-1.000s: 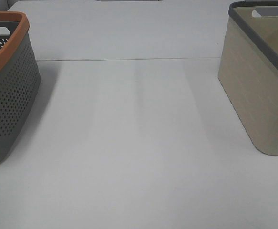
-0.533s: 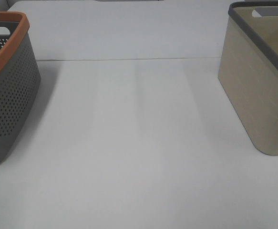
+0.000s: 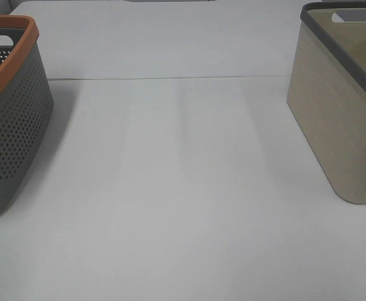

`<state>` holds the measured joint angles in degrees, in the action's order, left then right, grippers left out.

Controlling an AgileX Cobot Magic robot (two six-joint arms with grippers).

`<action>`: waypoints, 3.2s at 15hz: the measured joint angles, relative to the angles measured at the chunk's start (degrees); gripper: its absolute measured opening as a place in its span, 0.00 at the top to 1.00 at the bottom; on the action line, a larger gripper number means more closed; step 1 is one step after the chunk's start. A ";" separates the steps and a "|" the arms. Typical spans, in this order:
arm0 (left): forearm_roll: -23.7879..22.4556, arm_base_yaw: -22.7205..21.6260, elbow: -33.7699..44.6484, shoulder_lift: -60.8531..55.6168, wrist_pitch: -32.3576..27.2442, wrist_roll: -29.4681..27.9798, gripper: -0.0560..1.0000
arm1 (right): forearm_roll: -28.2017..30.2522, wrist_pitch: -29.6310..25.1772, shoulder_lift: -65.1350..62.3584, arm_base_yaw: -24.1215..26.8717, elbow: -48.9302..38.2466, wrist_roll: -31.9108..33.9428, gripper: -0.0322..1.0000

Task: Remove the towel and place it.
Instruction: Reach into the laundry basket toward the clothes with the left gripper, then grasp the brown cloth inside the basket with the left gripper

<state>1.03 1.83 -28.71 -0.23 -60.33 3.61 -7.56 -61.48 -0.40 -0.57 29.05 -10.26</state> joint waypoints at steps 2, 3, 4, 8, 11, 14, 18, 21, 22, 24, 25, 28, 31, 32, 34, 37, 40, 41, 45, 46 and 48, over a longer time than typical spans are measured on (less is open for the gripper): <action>0.00 0.00 0.00 0.00 0.00 0.00 0.14 | 0.00 0.00 0.00 0.00 0.00 0.00 0.25; 0.00 0.00 0.00 0.00 0.00 0.00 0.14 | 0.00 0.00 0.00 0.00 0.00 0.00 0.25; 0.00 0.00 0.00 0.00 0.00 0.00 0.14 | 0.00 0.00 0.00 0.00 0.00 0.00 0.25; -1.78 0.00 -0.74 0.40 2.81 0.00 0.21 | 0.00 0.00 0.00 0.00 0.00 0.00 0.25; -7.28 0.00 -1.32 5.27 14.09 -2.23 0.28 | 0.00 0.00 0.00 0.00 0.00 0.00 0.25; -15.64 0.00 -1.72 16.04 24.06 -13.35 0.30 | 0.00 0.00 0.00 0.00 0.00 0.00 0.25; -22.86 0.00 -10.66 38.67 26.70 -26.07 0.30 | 0.00 0.00 0.00 0.00 0.00 0.00 0.25; -24.01 0.00 -21.43 57.18 24.58 -28.07 0.30 | 0.00 0.00 0.00 0.00 0.00 0.00 0.25; -24.01 0.00 -25.15 63.25 22.69 -28.13 0.30 | 0.00 0.00 0.00 0.00 0.00 0.00 0.25; -24.06 0.00 -31.46 72.19 19.37 -28.19 0.30 | 0.00 0.00 0.00 0.00 0.00 0.00 0.25; -24.06 0.00 -36.50 76.95 16.50 -28.07 0.30 | 0.00 0.00 0.00 0.00 0.00 0.00 0.25; -24.06 0.00 -51.28 90.99 7.10 -24.58 0.30 | 0.00 0.00 0.00 0.00 0.00 0.00 0.25; -22.17 -1.72 -71.62 107.26 -6.59 -18.45 0.30 | 0.00 0.00 0.00 0.00 0.00 0.00 0.25; -20.17 -2.69 -75.92 110.52 -8.25 -17.36 0.30 | -0.11 0.00 0.00 0.00 0.00 0.00 0.25; -13.81 -5.50 -82.79 116.25 -8.54 -15.58 0.30 | -0.23 0.00 0.00 0.00 0.00 0.00 0.25; -5.44 -9.45 -85.37 121.58 -8.77 -14.61 0.30 | -0.23 0.00 0.00 0.00 0.00 0.00 0.25; -4.70 -10.49 -85.37 125.82 -9.00 -14.55 0.30 | -0.29 0.00 0.00 0.00 0.00 0.00 0.25; -4.07 -10.49 -85.37 126.80 -9.11 -14.55 0.30 | -0.29 0.00 0.00 0.00 0.00 0.00 0.25; -2.18 -10.49 -85.43 128.86 -7.85 -14.55 0.37 | -0.34 0.00 0.00 0.00 0.00 0.00 0.25; -2.18 -10.49 -85.49 128.92 -7.45 -14.32 0.45 | -0.34 0.00 0.00 0.00 0.00 0.00 0.25; -2.18 -10.49 -86.12 128.92 -7.10 -13.46 0.56 | -0.34 0.00 0.00 0.00 0.00 0.00 0.25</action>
<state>-1.15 -8.65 -114.82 128.69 -67.44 -9.85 -7.91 -61.48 -0.40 -0.57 29.05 -10.26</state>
